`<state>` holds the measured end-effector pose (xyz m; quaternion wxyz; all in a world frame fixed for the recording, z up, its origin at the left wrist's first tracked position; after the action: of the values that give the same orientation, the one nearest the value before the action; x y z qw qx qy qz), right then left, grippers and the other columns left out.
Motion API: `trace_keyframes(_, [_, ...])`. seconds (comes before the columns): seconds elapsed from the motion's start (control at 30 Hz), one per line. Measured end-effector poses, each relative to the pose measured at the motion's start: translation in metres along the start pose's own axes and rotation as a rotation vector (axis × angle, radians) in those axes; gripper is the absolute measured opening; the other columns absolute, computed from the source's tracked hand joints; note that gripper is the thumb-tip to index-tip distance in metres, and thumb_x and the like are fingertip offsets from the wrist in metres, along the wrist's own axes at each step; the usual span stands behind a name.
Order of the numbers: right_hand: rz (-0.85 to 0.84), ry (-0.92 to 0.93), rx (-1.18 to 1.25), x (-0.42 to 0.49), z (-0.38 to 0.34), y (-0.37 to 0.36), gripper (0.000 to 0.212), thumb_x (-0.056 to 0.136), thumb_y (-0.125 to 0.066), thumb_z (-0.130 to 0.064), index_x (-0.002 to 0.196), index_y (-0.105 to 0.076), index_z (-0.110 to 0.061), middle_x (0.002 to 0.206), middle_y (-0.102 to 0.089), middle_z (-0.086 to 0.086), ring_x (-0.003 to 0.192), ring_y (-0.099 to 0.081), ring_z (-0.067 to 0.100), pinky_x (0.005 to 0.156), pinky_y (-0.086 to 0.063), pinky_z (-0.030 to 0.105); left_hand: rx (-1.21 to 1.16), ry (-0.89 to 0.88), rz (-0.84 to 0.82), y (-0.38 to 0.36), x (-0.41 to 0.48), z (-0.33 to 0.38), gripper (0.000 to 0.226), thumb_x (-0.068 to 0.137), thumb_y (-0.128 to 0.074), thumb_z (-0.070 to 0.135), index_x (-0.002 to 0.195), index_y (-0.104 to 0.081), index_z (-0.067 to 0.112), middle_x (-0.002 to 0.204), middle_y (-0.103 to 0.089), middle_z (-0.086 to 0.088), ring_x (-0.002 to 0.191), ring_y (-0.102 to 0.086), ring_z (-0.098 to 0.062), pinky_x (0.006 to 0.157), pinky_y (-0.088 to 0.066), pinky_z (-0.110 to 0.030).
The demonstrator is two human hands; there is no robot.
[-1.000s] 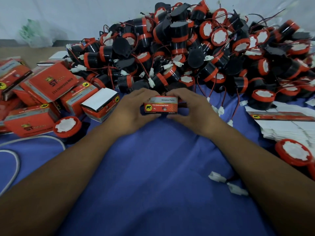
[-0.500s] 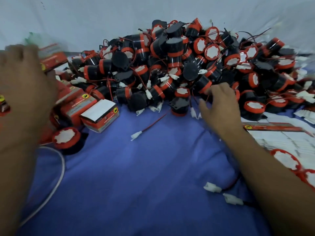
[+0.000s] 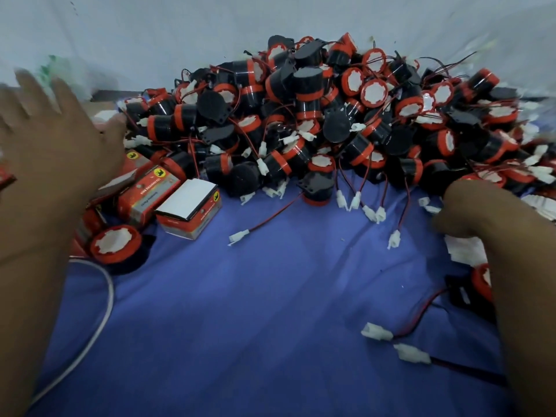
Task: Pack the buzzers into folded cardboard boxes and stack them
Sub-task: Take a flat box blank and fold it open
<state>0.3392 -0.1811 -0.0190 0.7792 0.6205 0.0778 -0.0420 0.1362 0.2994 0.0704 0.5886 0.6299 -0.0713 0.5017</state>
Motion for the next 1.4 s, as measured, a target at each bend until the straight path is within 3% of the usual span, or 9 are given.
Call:
trace_keyframes(0.2, [0.323,0.011,0.209,-0.014,0.003,0.062,0.024,0.092,-0.066,-0.016,0.076,-0.056,0.0,0.067,-0.043,0.014,0.061,-0.042,0.029,0.065,-0.042,0.041,-0.349,-0.241,0.047,0.043,-0.034,0.091,0.048,0.097,-0.049,0.046,0.128,-0.053,0.01,0.139,-0.047,-0.019,0.129,-0.045,-0.033,0.105,-0.039,-0.039])
trace_keyframes(0.33, [0.848,0.364,0.74,-0.072,-0.017,0.117,0.023,0.093,-0.059,-0.026,0.09,-0.075,-0.009,0.07,-0.065,0.009,0.062,-0.05,0.014,0.064,-0.037,0.02,-0.818,-0.315,-0.341,0.019,-0.084,0.163,0.05,0.097,-0.058,0.041,0.141,-0.049,0.019,0.131,-0.058,0.005,0.106,-0.059,-0.001,0.083,-0.049,-0.017])
trace_keyframes(0.43, [0.538,0.567,1.219,-0.078,-0.064,0.088,0.019,0.096,-0.062,-0.035,0.083,-0.076,-0.03,0.068,-0.071,-0.007,0.05,-0.054,-0.004,0.05,-0.044,0.009,-1.041,-0.251,-0.664,-0.013,-0.121,0.186,0.064,0.093,-0.059,0.048,0.15,-0.033,0.032,0.133,-0.049,0.026,0.113,-0.055,0.009,0.086,-0.049,-0.012])
trace_keyframes(0.57, [0.242,0.513,1.549,-0.055,-0.112,0.028,0.021,0.097,-0.065,-0.027,0.084,-0.075,-0.013,0.082,-0.072,0.02,0.067,-0.057,0.02,0.064,-0.053,0.049,-0.904,-0.291,-0.686,-0.038,-0.14,0.187,0.075,0.09,-0.068,0.047,0.151,-0.026,0.037,0.143,-0.038,0.019,0.132,-0.034,0.004,0.1,-0.028,-0.008])
trace_keyframes(0.67, [0.073,0.565,1.737,-0.05,-0.139,0.003,0.024,0.094,-0.067,-0.031,0.088,-0.077,-0.01,0.088,-0.07,0.027,0.077,-0.062,0.031,0.073,-0.053,0.051,-0.672,-0.384,-0.749,-0.054,-0.151,0.187,0.1,0.079,-0.071,0.061,0.156,-0.014,0.036,0.158,-0.013,0.015,0.139,-0.01,-0.004,0.108,-0.014,-0.026])
trace_keyframes(0.8, [-0.365,0.898,1.956,-0.068,-0.171,-0.003,0.019,0.091,-0.067,-0.015,0.107,-0.076,-0.01,0.111,-0.072,0.023,0.103,-0.068,0.041,0.092,-0.057,0.051,-0.731,-0.31,-0.714,-0.057,-0.141,0.177,0.102,0.077,-0.073,0.062,0.157,-0.015,0.035,0.156,-0.025,0.009,0.139,-0.024,-0.012,0.109,-0.026,-0.028])
trace_keyframes(0.93, [-0.439,1.183,1.769,-0.082,-0.182,0.0,0.051,0.091,-0.067,-0.007,0.139,-0.052,0.001,0.135,-0.059,0.025,0.125,-0.056,0.042,0.106,-0.046,0.049,-0.94,-0.269,-0.768,-0.05,-0.137,0.18,0.099,0.08,-0.067,0.064,0.156,-0.008,0.041,0.146,-0.038,0.03,0.13,-0.04,0.008,0.102,-0.036,-0.013])
trace_keyframes(1.07, [-0.38,1.196,1.512,-0.081,-0.184,-0.006,0.079,0.091,-0.073,-0.019,0.156,-0.029,-0.023,0.157,-0.04,0.001,0.142,-0.042,0.024,0.111,-0.04,0.045,-1.269,-0.15,-0.874,-0.043,-0.137,0.186,0.088,0.086,-0.063,0.053,0.157,-0.014,0.035,0.133,-0.047,0.042,0.128,-0.047,0.01,0.102,-0.047,-0.023])
trace_keyframes(1.4, [-0.081,1.096,1.423,-0.076,-0.173,0.008,0.101,0.071,-0.087,-0.043,0.154,-0.031,-0.033,0.14,-0.054,-0.001,0.109,-0.063,0.035,0.085,-0.053,0.062,-1.328,-0.186,-0.935,-0.036,-0.139,0.19,0.09,0.088,-0.07,0.035,0.158,-0.013,0.03,0.14,-0.042,0.024,0.121,-0.05,0.016,0.087,-0.046,-0.006])
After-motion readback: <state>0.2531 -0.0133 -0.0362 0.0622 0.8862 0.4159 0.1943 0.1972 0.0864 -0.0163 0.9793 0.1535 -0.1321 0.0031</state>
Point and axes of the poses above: each hand's wrist, its own x-axis towards the middle knuckle, its own y-axis out of the back of the hand, z = x × y, the point moved 9 cm from there along x, towards the middle knuckle
